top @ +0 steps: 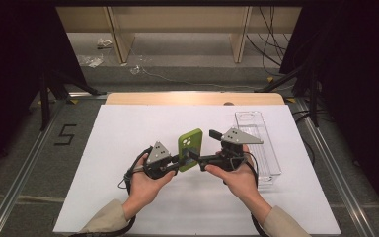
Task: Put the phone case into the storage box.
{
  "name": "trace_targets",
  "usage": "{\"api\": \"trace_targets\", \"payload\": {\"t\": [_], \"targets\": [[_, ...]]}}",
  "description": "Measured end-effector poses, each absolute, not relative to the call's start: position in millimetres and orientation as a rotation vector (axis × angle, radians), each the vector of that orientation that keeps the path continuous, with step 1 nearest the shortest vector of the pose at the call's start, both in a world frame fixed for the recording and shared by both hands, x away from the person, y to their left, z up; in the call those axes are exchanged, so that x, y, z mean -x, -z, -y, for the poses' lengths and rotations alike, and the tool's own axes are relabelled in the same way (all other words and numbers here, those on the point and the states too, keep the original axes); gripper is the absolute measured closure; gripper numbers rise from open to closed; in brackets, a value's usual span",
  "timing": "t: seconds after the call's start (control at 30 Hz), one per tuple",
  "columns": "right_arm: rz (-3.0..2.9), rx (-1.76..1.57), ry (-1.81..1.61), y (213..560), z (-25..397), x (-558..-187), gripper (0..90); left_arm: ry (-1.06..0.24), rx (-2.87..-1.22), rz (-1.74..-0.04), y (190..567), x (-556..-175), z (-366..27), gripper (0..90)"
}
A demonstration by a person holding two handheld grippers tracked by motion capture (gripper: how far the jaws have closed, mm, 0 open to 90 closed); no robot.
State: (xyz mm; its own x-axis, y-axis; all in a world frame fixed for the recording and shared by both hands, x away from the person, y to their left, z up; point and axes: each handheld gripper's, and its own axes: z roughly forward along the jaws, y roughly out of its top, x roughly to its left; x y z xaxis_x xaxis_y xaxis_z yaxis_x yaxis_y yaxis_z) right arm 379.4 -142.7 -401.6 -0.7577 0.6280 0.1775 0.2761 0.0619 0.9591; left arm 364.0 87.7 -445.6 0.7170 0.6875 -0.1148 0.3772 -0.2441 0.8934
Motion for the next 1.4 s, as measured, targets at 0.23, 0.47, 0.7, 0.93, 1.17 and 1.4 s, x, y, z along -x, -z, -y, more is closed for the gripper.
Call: {"api": "trace_targets", "payload": {"t": [0.23,0.47,0.7,0.93,1.17,1.4], "targets": [[-2.052,-0.916,-1.749,402,142,-380,0.4,-0.368,-1.865,-0.822,445,-363,-84,77.5],[-2.05,-0.92,-1.748,404,141,-381,0.4,-0.363,-1.869,-0.819,446,-363,-81,77.4],[-2.045,-0.928,-1.741,405,139,-382,0.4,-0.364,-1.872,-0.822,446,-363,-79,77.4],[-2.041,-0.926,-1.715,407,139,-384,0.4,-0.362,-1.871,-0.824,446,-362,-76,77.4],[-2.029,-0.927,-1.7,408,137,-384,0.4,-0.356,-1.871,-0.825,446,-362,-73,77.4],[-2.021,-0.939,-1.694,410,136,-385,0.4,-0.356,-1.871,-0.826,446,-362,-71,77.4]]}}
